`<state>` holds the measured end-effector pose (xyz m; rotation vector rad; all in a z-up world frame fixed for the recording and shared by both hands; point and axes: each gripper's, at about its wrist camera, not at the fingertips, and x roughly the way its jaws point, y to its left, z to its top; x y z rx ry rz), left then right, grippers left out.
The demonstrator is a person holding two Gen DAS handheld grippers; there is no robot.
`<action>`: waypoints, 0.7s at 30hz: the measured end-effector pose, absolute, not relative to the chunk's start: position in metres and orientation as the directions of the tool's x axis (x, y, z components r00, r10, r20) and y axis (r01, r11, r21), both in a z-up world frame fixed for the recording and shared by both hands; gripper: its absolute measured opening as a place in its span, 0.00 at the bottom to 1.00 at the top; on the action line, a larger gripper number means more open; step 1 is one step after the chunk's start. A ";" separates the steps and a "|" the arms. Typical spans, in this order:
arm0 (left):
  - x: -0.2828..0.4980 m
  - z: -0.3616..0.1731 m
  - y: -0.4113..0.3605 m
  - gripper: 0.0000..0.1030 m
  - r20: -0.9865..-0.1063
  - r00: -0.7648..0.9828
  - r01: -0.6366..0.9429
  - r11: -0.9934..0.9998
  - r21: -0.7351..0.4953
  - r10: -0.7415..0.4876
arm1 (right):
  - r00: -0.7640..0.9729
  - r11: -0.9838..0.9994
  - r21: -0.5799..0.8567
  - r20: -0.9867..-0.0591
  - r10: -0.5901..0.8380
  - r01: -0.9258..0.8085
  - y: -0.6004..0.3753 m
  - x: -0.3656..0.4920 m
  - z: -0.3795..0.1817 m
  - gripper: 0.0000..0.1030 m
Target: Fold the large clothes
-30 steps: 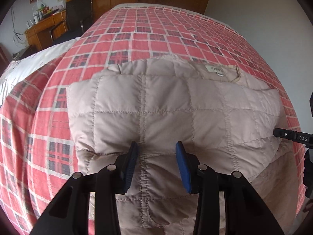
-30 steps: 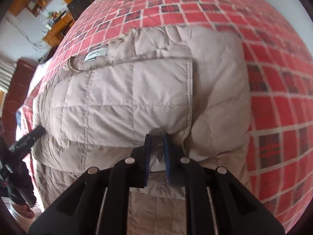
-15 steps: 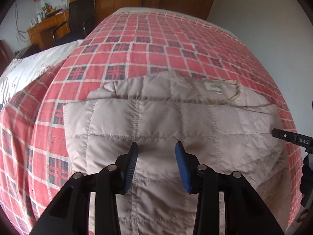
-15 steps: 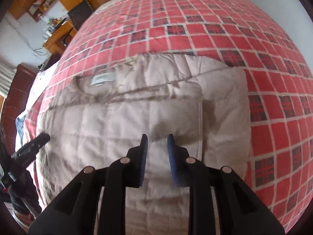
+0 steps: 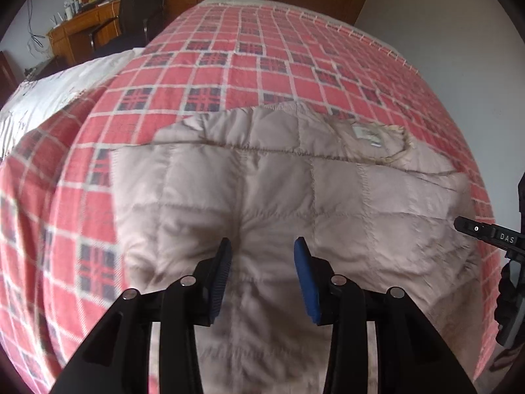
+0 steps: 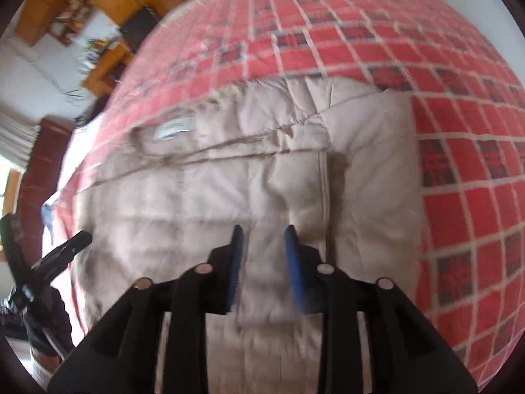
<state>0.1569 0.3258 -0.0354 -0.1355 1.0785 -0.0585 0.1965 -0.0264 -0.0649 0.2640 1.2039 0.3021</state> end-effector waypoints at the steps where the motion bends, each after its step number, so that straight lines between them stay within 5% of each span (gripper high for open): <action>1: 0.143 -0.030 0.331 0.41 -0.874 0.474 -0.010 0.992 -0.130 -0.109 | 0.340 0.928 0.356 -0.863 0.373 -0.113 -0.031 0.181 -0.056 0.37; 6: 0.065 -0.027 0.366 0.49 -0.903 0.405 -0.026 0.986 -0.164 -0.140 | 0.354 0.927 0.327 -0.857 0.374 -0.186 -0.062 0.104 -0.035 0.50; 10: -0.005 -0.044 0.388 0.53 -0.934 0.317 -0.062 0.979 -0.192 -0.163 | 0.328 0.931 0.312 -0.874 0.360 -0.189 -0.090 0.046 -0.034 0.71; 21: -0.101 -0.081 0.382 0.54 -0.951 0.178 -0.079 0.960 -0.270 -0.253 | 0.212 0.960 0.247 -0.939 0.271 -0.130 -0.132 -0.061 -0.065 0.81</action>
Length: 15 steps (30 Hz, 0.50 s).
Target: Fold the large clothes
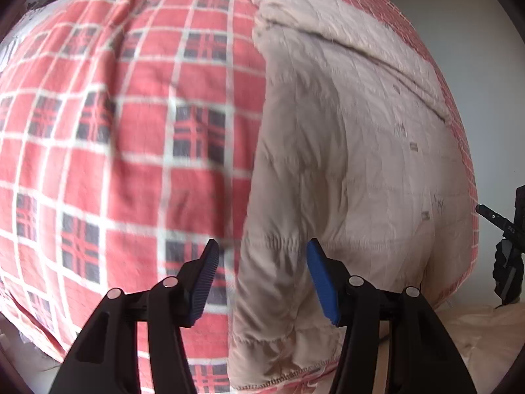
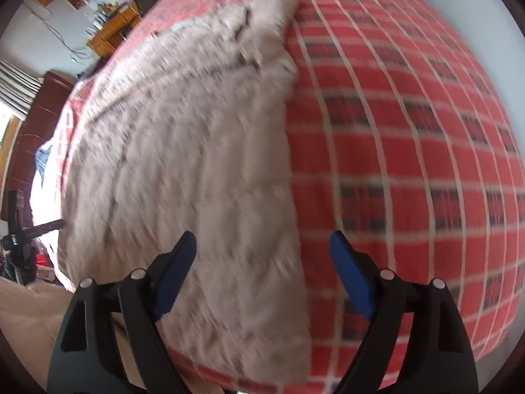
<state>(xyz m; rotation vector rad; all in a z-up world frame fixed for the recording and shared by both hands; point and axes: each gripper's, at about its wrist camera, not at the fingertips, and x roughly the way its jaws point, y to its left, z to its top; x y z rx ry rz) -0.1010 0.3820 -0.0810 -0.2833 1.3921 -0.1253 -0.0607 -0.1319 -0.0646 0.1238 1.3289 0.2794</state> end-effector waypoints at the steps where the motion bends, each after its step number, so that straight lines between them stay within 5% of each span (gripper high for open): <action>1: -0.103 -0.083 0.380 0.54 -0.954 0.169 -0.074 0.962 -0.262 -0.247 | 0.191 0.965 0.230 -0.949 0.251 -0.127 -0.135 -0.066 -0.070 0.81; 6: -0.114 -0.088 0.374 0.57 -0.962 0.143 -0.055 0.968 -0.244 -0.234 | 0.105 0.955 0.263 -0.955 0.278 -0.140 -0.137 -0.085 -0.091 0.80; 12: -0.117 -0.089 0.364 0.55 -0.966 0.093 -0.053 0.968 -0.246 -0.240 | 0.033 0.946 0.281 -0.957 0.290 -0.161 -0.128 -0.099 -0.109 0.64; 15: -0.120 -0.088 0.361 0.32 -0.963 0.068 -0.042 0.964 -0.263 -0.260 | 0.013 0.929 0.329 -0.942 0.336 -0.170 -0.125 -0.102 -0.108 0.39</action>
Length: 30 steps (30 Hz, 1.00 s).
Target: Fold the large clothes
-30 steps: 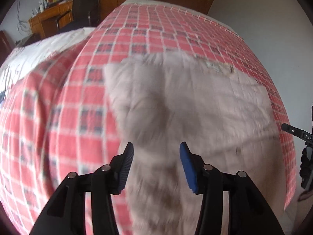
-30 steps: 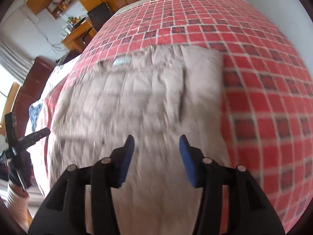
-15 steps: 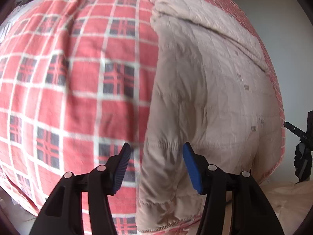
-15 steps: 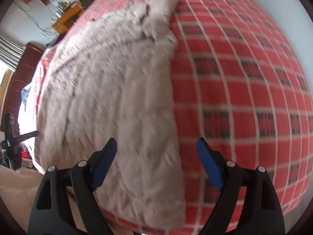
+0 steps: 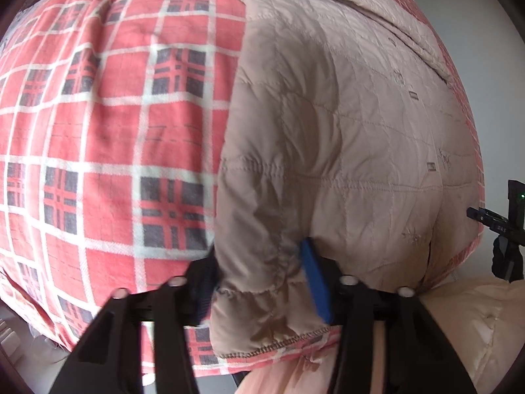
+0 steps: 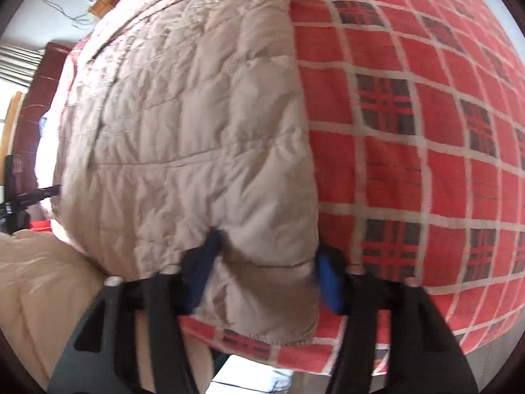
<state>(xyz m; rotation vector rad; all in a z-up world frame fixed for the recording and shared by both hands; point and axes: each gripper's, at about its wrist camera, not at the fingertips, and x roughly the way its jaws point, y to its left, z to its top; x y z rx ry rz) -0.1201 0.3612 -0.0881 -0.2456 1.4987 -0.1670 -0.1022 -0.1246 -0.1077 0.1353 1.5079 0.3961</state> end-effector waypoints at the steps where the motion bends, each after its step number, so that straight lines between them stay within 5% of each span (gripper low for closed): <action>1: -0.120 -0.087 0.360 0.25 -0.962 0.062 -0.034 0.963 -0.268 -0.266 | 0.006 0.921 0.348 -0.935 0.354 -0.175 -0.122 -0.103 -0.106 0.26; 2: -0.119 -0.086 0.360 0.21 -0.958 0.061 -0.033 0.959 -0.281 -0.279 | -0.001 0.909 0.374 -0.925 0.380 -0.184 -0.120 -0.103 -0.104 0.16; 5: -0.115 -0.078 0.365 0.09 -0.934 0.076 -0.068 0.932 -0.355 -0.350 | 0.000 0.891 0.409 -0.909 0.417 -0.198 -0.111 -0.098 -0.090 0.09; 13: -0.085 -0.012 0.378 0.06 -0.811 0.256 -0.050 0.831 -0.554 -0.526 | 0.142 0.783 0.582 -0.775 0.616 -0.221 -0.115 -0.068 -0.029 0.08; 30: 0.078 0.004 0.408 0.06 -0.739 0.464 -0.046 0.820 -0.570 -0.488 | 0.274 0.776 0.607 -0.727 0.629 -0.170 -0.131 0.089 -0.009 0.07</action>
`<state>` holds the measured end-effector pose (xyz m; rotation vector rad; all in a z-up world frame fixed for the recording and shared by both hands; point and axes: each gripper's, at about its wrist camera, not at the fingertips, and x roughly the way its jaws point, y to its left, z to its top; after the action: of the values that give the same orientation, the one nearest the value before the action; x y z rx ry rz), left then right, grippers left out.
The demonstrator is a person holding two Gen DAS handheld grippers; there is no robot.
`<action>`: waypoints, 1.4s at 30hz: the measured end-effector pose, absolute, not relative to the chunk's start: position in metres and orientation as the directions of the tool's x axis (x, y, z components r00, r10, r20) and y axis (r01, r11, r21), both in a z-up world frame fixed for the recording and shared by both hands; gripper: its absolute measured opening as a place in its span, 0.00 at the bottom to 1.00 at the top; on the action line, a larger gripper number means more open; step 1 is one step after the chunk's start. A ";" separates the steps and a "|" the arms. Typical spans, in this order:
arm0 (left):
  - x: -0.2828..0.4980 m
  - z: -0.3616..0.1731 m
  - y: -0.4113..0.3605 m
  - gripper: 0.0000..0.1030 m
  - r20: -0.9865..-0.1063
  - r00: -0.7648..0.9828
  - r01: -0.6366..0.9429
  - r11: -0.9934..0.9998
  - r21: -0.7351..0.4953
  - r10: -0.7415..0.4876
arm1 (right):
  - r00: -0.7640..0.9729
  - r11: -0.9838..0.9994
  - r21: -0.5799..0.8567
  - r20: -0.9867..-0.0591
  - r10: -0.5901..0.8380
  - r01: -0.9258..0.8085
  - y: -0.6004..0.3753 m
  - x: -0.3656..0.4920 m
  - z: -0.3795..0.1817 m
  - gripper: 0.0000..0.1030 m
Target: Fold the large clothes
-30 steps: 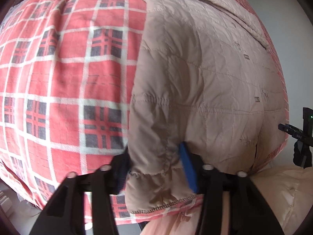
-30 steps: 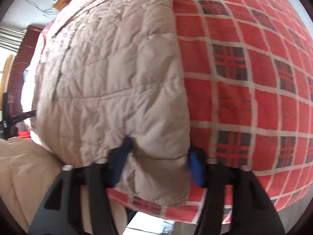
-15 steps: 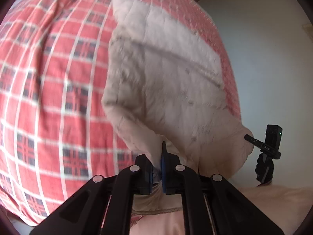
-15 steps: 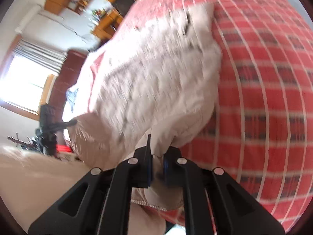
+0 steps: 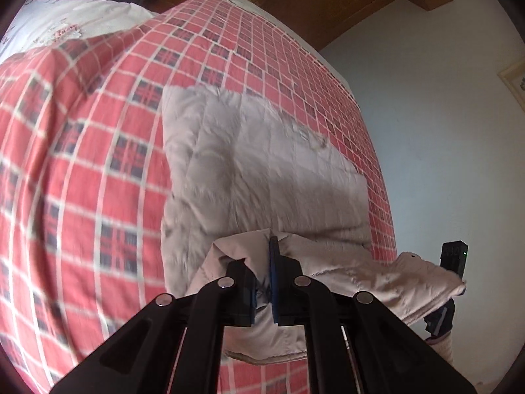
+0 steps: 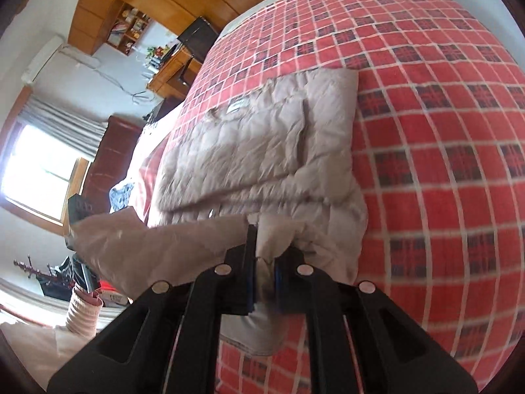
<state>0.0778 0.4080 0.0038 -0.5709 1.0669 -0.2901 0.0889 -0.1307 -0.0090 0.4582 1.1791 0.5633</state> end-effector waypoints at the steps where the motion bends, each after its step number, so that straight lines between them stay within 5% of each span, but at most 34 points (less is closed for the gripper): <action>1: 0.087 0.001 0.410 0.06 -0.745 0.463 -0.057 0.822 -0.566 -0.481 | 0.273 0.776 0.608 -0.728 0.629 -0.165 -0.133 0.094 -0.013 0.08; 12: 0.158 -0.036 0.420 0.09 -0.758 0.401 -0.129 0.788 -0.602 -0.514 | 0.223 0.727 0.687 -0.710 0.668 0.009 -0.145 0.163 -0.063 0.12; 16: 0.167 -0.032 0.440 0.16 -0.671 0.388 -0.157 0.672 -0.723 -0.632 | 0.234 0.597 0.798 -0.597 0.767 0.081 -0.166 0.174 -0.067 0.31; 21: 0.158 -0.009 0.452 0.28 -0.566 0.400 -0.100 0.580 -0.809 -0.721 | 0.266 0.588 0.806 -0.582 0.769 0.065 -0.181 0.176 -0.050 0.50; 23: 0.153 -0.007 0.460 0.32 -0.525 0.404 -0.103 0.533 -0.840 -0.749 | 0.309 0.631 0.774 -0.614 0.726 0.054 -0.187 0.174 -0.041 0.79; 29: 0.136 -0.006 0.491 0.37 -0.552 0.511 -0.177 0.547 -0.818 -0.659 | 0.343 0.680 0.732 -0.648 0.680 0.037 -0.191 0.167 -0.031 0.79; 33: 0.140 -0.005 0.477 0.40 -0.650 0.493 -0.174 0.667 -0.725 -0.579 | 0.322 0.754 0.657 -0.712 0.624 -0.008 -0.172 0.168 -0.032 0.79; 42: 0.176 -0.011 0.403 0.55 -0.840 0.493 -0.022 0.961 -0.275 -0.229 | 0.266 0.849 0.525 -0.813 0.518 -0.051 -0.119 0.196 -0.062 0.79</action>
<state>0.1757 0.4028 -0.0114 -0.2640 1.0514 -0.1273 0.1959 -0.1191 -0.0615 0.4395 1.2519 0.4015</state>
